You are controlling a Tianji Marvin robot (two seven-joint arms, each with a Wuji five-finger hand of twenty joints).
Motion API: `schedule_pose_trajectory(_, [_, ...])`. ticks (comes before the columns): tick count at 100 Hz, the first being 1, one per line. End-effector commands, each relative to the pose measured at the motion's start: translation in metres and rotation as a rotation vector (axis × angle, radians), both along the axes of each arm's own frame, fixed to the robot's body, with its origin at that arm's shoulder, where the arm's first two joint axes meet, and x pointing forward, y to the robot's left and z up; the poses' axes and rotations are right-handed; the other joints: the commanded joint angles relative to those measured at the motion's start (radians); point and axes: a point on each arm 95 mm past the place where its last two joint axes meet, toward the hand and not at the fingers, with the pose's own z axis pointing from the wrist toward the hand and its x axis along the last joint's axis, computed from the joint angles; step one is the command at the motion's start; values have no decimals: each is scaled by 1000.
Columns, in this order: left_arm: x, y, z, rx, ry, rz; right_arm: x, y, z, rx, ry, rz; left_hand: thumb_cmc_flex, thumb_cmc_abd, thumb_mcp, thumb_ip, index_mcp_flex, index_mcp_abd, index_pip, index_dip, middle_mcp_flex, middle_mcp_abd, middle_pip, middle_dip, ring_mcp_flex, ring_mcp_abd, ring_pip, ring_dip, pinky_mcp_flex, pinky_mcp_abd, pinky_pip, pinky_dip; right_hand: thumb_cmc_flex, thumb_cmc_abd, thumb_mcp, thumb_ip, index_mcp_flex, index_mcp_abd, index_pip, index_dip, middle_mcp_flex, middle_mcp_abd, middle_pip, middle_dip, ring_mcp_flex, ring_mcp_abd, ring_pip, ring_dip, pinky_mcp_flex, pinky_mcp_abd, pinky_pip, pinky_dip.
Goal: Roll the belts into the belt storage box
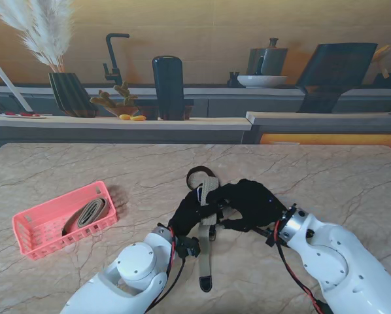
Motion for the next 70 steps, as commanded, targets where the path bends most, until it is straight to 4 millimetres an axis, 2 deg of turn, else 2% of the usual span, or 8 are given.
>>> schedule_pose_trajectory(1, [-1, 0, -2, -3, 9, 22, -4, 2, 9, 20, -38, -3, 113, 111, 51, 31, -2, -84, 113, 81, 53, -37, 7, 29, 32, -55, 51, 23, -1, 1, 95, 62, -28, 27, 14, 40, -1, 2, 13, 18, -34, -27, 26, 24, -7, -28, 36, 20, -1, -25, -5, 30])
schedule_pose_trajectory(8, [0, -1, -3, 19, -6, 31, -5, -2, 13, 32, -73, -26, 118, 124, 31, 24, -5, -92, 146, 143, 52, -30, -2, 23, 32, -58, 52, 15, 2, -5, 94, 70, -37, 31, 8, 39, -4, 20, 8, 18, -37, -28, 37, 29, -8, -31, 43, 22, 3, -27, -1, 31])
schedule_pose_trajectory(19, [0, -3, -4, 52, -38, 40, -2, -7, 19, 45, -98, -60, 131, 151, -9, 7, 8, -103, 171, 188, 60, -25, -25, -10, 42, -69, 55, -8, 19, -10, 95, 67, -48, 41, -1, 38, -17, 38, -12, 13, -57, -20, 49, 33, -19, -30, 48, 20, 6, -31, 1, 31])
schedule_pose_trajectory(33, [0, -5, -5, 93, -92, 33, 5, -13, 23, 56, -62, -107, 137, 173, -45, -2, -7, -95, 175, 195, 49, -19, -50, -50, 52, -90, 60, -24, 34, -27, 95, 62, -62, 58, -36, 34, -40, 85, -82, -19, -121, 11, 21, 13, -65, 3, -39, -35, -6, -25, -17, 14])
schedule_pose_trajectory(45, [0, -7, -5, 151, -168, 28, 11, -16, 21, 73, 37, -134, 141, 187, -70, -13, -4, -90, 205, 180, 73, -8, -14, -136, 115, -112, 76, -115, 97, -34, 114, 40, -61, 66, -69, 27, -50, 156, -157, -54, -171, 48, -6, -5, -84, 27, -119, -82, -7, -10, -33, -1])
schedule_pose_trajectory(56, [-1, -9, -6, 209, -239, 21, 17, -15, 18, 80, 117, -148, 134, 189, -74, -20, 14, -90, 228, 164, 118, 2, 6, -192, 182, -114, 70, -152, 164, -29, 133, 18, -51, 60, -86, 21, -45, 191, -194, -66, -182, 66, -3, -7, -79, 33, -133, -91, 1, -4, -37, -8])
schedule_pose_trajectory(70, [-1, -11, -6, 261, -303, -3, 24, -12, 12, 59, 173, -144, 136, 192, -71, -22, 21, -95, 236, 155, 124, 0, 16, -206, 188, -108, 71, -159, 170, -25, 136, 10, -37, 53, -103, 20, -13, 200, -220, -64, -169, 74, 34, 10, -72, 21, -105, -73, 12, -11, -30, -10])
